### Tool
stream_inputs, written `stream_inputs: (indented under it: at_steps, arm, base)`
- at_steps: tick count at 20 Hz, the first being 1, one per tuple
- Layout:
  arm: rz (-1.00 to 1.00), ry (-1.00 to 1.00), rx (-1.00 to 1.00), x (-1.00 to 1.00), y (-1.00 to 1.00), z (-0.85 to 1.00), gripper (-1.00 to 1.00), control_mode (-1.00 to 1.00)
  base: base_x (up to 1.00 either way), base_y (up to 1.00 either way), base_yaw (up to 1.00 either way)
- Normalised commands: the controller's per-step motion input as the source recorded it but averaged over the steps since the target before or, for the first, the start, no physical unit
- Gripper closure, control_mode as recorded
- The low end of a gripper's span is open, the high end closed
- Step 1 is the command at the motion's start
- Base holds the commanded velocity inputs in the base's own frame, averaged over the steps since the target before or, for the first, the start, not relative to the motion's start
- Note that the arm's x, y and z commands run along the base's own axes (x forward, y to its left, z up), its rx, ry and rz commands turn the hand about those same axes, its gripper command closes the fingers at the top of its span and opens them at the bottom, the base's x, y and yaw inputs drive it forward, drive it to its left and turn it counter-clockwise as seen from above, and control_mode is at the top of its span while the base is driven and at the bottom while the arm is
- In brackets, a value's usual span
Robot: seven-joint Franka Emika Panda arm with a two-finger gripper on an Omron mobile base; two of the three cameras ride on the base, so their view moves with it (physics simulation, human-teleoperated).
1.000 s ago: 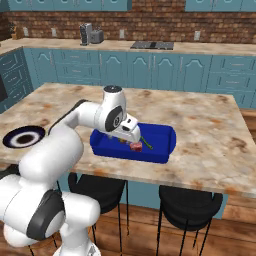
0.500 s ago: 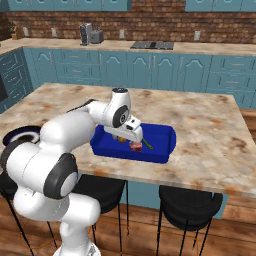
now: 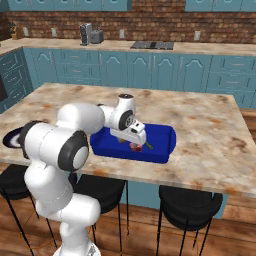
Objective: Create a steak meal by picking up the steak and asparagus from the tray and placing them on the plate. Leave the orange on the tray.
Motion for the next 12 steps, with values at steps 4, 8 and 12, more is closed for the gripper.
stream_inputs:
  at_steps: [4, 8, 12]
  arm:
    - [0.00, 0.02, 0.01, 0.35, -0.04, -0.25, -1.00, -1.00]
    - [0.00, 0.00, 0.00, 0.26, 0.00, -0.28, -1.00, -1.00]
    - [0.00, 0.00, 0.00, 0.14, 0.00, -0.34, -1.00, -1.00]
  base:
    - [0.00, 0.00, 0.00]
    - [0.00, 0.00, 0.00]
    - [0.00, 0.00, 0.00]
